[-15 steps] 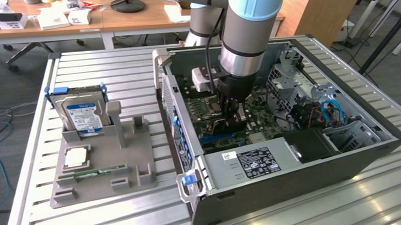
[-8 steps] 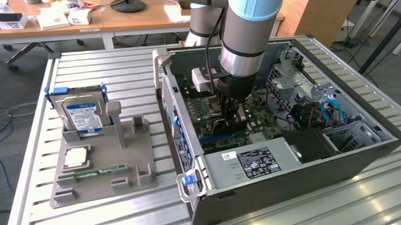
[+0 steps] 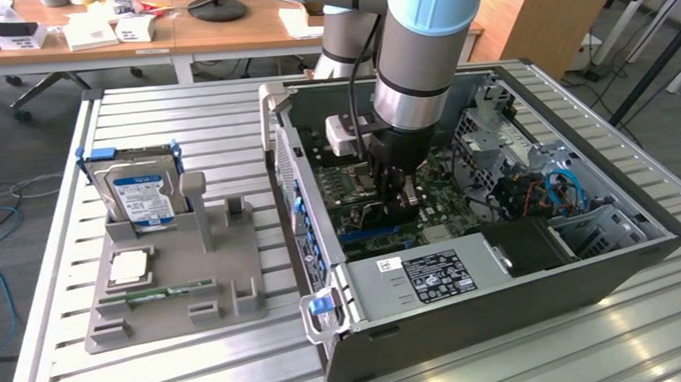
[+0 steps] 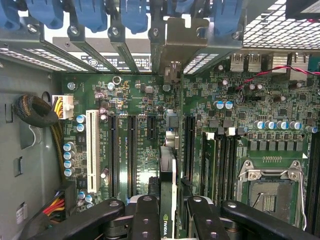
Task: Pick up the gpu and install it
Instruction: 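Insert the gpu into the slot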
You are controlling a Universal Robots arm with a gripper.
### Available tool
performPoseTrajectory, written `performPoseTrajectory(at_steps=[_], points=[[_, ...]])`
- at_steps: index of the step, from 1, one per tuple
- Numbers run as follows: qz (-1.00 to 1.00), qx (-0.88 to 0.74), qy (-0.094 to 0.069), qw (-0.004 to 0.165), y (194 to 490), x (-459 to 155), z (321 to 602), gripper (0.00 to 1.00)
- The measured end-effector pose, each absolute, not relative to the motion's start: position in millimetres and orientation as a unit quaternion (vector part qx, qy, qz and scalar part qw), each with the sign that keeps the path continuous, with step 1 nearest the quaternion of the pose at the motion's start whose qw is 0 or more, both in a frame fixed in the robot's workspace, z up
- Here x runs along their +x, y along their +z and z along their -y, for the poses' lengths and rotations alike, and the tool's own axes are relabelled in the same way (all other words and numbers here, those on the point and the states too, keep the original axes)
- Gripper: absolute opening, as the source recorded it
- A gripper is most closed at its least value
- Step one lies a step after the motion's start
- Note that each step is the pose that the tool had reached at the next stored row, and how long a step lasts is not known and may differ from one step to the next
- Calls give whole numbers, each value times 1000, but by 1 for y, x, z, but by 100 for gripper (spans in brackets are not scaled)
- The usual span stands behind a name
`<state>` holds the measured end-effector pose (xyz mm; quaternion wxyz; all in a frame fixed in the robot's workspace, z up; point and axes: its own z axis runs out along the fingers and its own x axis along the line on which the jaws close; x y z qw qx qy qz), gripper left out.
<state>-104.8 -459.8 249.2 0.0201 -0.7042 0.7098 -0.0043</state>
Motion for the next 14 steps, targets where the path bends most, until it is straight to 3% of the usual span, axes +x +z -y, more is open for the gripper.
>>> performPoseTrajectory(at_steps=[14], points=[[-710,-704,-4,20,249,-106,460,26]])
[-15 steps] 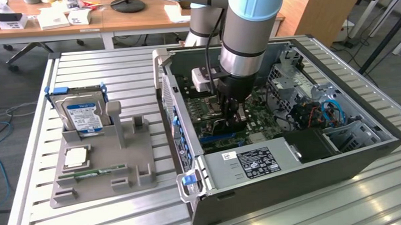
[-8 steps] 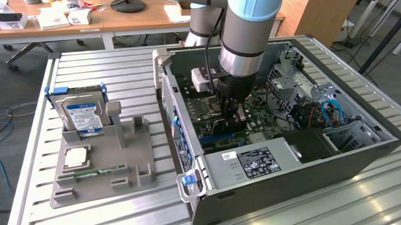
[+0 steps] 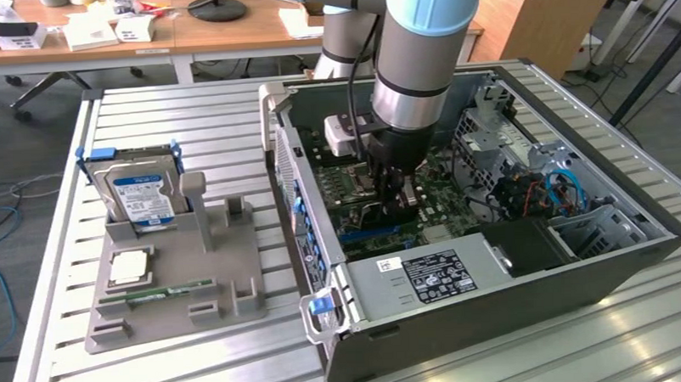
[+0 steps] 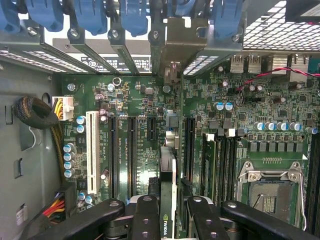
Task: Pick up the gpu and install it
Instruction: 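Insert the gpu into the slot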
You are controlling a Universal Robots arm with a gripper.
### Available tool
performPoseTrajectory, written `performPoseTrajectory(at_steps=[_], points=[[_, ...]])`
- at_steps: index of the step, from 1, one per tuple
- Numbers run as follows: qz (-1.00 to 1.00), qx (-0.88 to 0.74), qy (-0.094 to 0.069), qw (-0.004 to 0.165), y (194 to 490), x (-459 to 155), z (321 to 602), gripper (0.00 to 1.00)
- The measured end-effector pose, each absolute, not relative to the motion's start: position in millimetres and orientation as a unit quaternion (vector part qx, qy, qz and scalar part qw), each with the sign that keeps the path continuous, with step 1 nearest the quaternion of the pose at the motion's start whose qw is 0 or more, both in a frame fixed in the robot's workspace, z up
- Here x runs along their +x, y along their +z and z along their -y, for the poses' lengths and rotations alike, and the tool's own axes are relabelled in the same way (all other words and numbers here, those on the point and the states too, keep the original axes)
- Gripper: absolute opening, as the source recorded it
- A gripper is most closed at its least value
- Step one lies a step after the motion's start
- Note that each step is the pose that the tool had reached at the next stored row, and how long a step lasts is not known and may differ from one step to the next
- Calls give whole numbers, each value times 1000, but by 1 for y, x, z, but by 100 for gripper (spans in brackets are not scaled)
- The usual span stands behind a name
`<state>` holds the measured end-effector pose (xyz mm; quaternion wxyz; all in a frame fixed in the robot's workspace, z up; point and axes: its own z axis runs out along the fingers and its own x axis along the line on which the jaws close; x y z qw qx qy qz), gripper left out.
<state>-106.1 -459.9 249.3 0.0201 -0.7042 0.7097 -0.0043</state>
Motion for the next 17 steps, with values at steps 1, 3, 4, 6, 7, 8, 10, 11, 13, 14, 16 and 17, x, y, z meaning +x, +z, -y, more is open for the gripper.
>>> performPoseTrajectory(at_steps=[1,3,4,6,7,8,10,11,13,14,16,17], points=[[-710,-704,-4,20,249,-106,460,26],[-710,-704,-4,20,249,-106,460,26],[-710,-704,-4,20,249,-106,460,26],[-710,-704,-4,20,249,-106,460,26],[-710,-704,-4,20,249,-106,460,26],[-710,-704,-4,20,249,-106,460,26],[-710,-704,-4,20,249,-106,460,26],[-710,-704,-4,20,249,-106,460,26],[-710,-704,-4,20,249,-106,460,26],[-710,-704,-4,20,249,-106,460,27],[-710,-704,-4,20,249,-106,460,27],[-710,-704,-4,20,249,-106,460,34]])
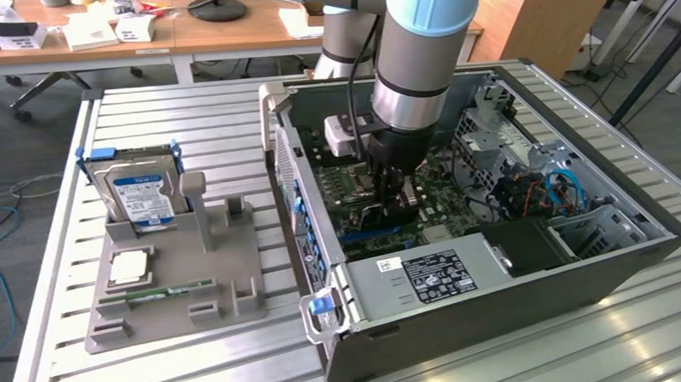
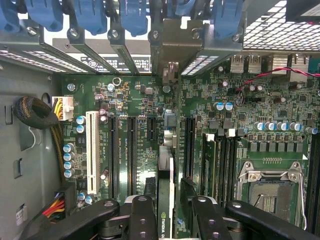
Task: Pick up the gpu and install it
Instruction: 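Insert the gpu into the slot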
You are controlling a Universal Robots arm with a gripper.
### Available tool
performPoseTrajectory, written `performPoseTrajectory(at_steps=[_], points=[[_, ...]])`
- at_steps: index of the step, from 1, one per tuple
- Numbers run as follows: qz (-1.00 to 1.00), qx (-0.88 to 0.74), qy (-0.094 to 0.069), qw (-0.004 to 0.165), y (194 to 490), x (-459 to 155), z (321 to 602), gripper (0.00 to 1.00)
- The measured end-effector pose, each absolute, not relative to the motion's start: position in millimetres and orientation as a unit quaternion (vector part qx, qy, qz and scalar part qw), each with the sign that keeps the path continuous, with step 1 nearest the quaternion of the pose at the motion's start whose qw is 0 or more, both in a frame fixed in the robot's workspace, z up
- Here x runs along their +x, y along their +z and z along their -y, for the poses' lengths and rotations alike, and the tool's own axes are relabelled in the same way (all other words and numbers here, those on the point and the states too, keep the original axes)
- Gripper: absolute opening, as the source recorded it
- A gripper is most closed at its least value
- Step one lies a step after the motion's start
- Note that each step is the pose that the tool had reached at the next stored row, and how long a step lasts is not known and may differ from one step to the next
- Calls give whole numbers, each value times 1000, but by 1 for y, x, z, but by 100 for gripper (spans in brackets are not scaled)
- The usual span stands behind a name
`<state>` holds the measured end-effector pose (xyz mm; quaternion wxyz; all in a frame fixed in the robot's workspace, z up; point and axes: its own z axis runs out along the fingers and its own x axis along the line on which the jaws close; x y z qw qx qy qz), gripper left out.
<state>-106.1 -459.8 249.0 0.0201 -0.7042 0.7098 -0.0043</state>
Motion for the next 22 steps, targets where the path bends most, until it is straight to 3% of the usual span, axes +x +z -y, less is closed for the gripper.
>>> performPoseTrajectory(at_steps=[22], points=[[-710,-704,-5,19,256,-106,460,34]])
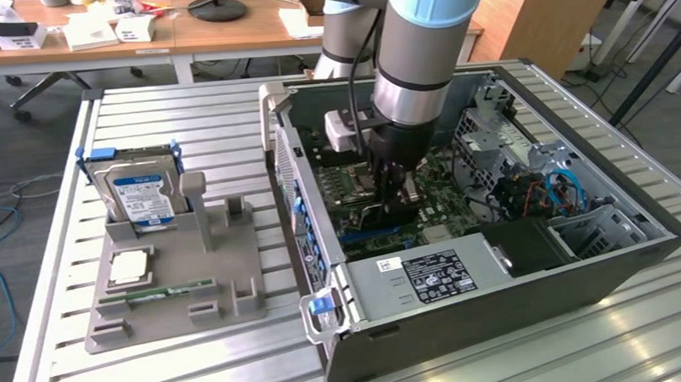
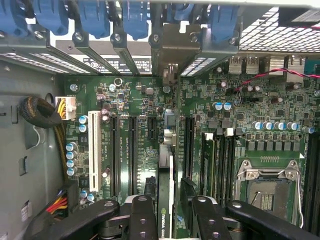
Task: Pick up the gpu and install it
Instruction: 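Insert the gpu into the slot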
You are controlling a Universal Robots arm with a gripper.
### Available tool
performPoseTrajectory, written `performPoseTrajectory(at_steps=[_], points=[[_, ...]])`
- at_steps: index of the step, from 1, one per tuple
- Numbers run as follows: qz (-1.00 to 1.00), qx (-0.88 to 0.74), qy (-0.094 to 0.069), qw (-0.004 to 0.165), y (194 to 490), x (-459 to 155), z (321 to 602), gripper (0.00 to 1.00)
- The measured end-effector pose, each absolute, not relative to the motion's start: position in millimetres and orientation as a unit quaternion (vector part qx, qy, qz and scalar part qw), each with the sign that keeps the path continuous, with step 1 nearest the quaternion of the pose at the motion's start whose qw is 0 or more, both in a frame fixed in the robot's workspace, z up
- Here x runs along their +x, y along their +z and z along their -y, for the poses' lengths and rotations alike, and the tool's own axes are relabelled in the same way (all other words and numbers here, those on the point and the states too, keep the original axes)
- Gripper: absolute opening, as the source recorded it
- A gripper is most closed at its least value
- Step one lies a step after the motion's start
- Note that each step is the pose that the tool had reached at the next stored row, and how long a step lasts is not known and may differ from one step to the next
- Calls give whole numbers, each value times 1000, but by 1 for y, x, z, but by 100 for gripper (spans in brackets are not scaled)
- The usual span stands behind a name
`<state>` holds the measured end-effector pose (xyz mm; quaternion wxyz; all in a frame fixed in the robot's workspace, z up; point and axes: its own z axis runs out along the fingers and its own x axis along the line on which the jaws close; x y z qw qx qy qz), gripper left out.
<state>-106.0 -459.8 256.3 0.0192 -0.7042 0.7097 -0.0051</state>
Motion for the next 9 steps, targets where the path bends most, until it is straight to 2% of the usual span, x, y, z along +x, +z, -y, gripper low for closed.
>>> performPoseTrajectory(at_steps=[9], points=[[-710,-704,-6,18,272,-106,460,34]])
